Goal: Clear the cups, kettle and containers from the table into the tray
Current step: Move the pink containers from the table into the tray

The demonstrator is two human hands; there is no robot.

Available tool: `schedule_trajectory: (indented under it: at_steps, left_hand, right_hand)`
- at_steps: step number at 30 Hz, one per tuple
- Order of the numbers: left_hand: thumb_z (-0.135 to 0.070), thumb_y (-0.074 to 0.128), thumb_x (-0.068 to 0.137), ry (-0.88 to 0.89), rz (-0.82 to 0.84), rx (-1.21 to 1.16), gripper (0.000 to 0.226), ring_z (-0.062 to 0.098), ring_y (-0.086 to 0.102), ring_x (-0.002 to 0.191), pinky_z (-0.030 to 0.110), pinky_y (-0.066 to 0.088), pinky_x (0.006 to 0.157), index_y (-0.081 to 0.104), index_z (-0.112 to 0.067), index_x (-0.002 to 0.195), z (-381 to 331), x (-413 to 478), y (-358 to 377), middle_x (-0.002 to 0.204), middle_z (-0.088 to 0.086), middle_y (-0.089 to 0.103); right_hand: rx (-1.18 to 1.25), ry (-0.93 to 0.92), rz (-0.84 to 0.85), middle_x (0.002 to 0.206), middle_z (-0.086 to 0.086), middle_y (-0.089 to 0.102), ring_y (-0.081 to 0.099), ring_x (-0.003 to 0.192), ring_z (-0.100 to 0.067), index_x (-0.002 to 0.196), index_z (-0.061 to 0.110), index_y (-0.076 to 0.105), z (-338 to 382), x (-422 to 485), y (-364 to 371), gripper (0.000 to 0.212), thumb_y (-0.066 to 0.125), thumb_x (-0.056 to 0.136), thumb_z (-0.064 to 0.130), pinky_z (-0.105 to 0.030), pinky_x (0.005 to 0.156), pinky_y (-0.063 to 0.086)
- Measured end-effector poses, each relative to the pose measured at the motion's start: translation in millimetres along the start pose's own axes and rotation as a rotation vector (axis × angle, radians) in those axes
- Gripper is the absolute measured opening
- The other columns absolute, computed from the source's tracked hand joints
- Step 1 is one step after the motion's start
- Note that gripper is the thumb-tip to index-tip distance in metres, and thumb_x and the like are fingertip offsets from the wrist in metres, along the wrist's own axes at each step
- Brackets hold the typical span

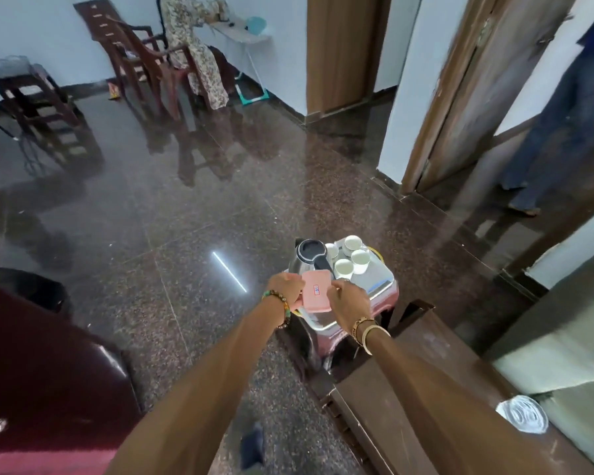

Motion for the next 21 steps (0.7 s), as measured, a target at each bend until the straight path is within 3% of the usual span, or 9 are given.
schedule_trajectory:
  at_steps: [2, 6, 10, 13, 16, 19, 21]
  left_hand:
    - [-0.001, 0.052, 0.093, 0.009, 0.056, 0.022, 0.024, 0.034, 0.066, 0.1, 0.045, 0.054, 0.09, 0.061, -0.002, 0.115, -18.1, 17.0, 11.2, 0.124, 0.025, 0.063]
    - [0.0, 0.049, 0.093, -0.024, 0.187, 0.023, 0.015, 0.034, 0.063, 0.11, 0.039, 0.053, 0.078, 0.058, -0.01, 0.088, -53.2, 45.2, 35.7, 0.111, 0.021, 0.065]
    - [-0.004, 0.052, 0.092, -0.009, 0.308, 0.107, 0.017, 0.029, 0.066, 0.095, 0.039, 0.056, 0.078, 0.063, -0.015, 0.086, -82.6, 69.8, 59.7, 0.109, 0.018, 0.068]
    - [-0.005, 0.055, 0.089, -0.014, 0.367, 0.18, 0.017, 0.027, 0.066, 0.092, 0.036, 0.057, 0.072, 0.066, -0.018, 0.088, -92.8, 80.3, 79.2, 0.101, 0.011, 0.068]
    - [-0.005, 0.056, 0.087, -0.028, 0.424, 0.255, 0.018, 0.027, 0.067, 0.099, 0.038, 0.058, 0.072, 0.065, -0.021, 0.086, -89.3, 90.1, 98.0, 0.105, 0.01, 0.069]
    - [-0.007, 0.056, 0.087, -0.03, 0.45, 0.317, 0.017, 0.027, 0.068, 0.097, 0.028, 0.055, 0.052, 0.065, -0.021, 0.081, -81.0, 100.3, 118.5, 0.106, 0.009, 0.07]
    - [-0.006, 0.055, 0.088, -0.047, 0.468, 0.339, 0.02, 0.027, 0.067, 0.103, 0.029, 0.055, 0.055, 0.065, -0.022, 0.082, -70.0, 107.7, 134.5, 0.108, 0.009, 0.069]
  right_hand:
    - [0.023, 0.063, -0.037, 0.097, -0.014, 0.07, 0.063, 0.092, -0.032, 0.092, 0.011, 0.066, 0.4, 12.6, -7.4, 0.026, 0.043, 0.095, 0.023, -0.036, 0.078, 0.049]
    - [0.03, 0.155, -0.14, 0.104, -0.015, 0.069, 0.062, 0.101, -0.034, 0.102, 0.009, 0.067, 4.1, 41.8, -26.6, 0.029, 0.043, 0.097, 0.023, -0.036, 0.086, 0.049]
    - [0.033, 0.245, -0.253, 0.102, -0.015, 0.07, 0.063, 0.094, -0.033, 0.099, 0.008, 0.068, 2.7, 63.1, -43.1, 0.029, 0.043, 0.097, 0.024, -0.029, 0.068, 0.038]
    - [0.059, 0.302, -0.318, 0.106, -0.013, 0.07, 0.063, 0.097, -0.034, 0.103, 0.012, 0.069, -6.7, 70.5, -50.1, 0.029, 0.044, 0.095, 0.024, -0.032, 0.078, 0.043]
    - [0.12, 0.395, -0.334, 0.115, -0.012, 0.068, 0.061, 0.105, -0.035, 0.113, 0.015, 0.068, -25.7, 76.5, -47.0, 0.033, 0.044, 0.094, 0.024, -0.035, 0.087, 0.046]
    - [0.165, 0.468, -0.337, 0.111, -0.014, 0.069, 0.062, 0.102, -0.038, 0.106, 0.014, 0.069, -52.4, 82.8, -38.7, 0.03, 0.044, 0.093, 0.024, -0.036, 0.084, 0.048]
    - [0.206, 0.515, -0.336, 0.106, -0.015, 0.07, 0.062, 0.099, -0.039, 0.1, 0.013, 0.069, -73.5, 87.8, -32.7, 0.028, 0.045, 0.091, 0.023, -0.036, 0.08, 0.048]
Point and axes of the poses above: each hand's wrist, its own x-axis towards the middle knuckle, its own y-axis out of the palm, z = x × y, the point moved 4 cm from there along x, towards the middle knuckle
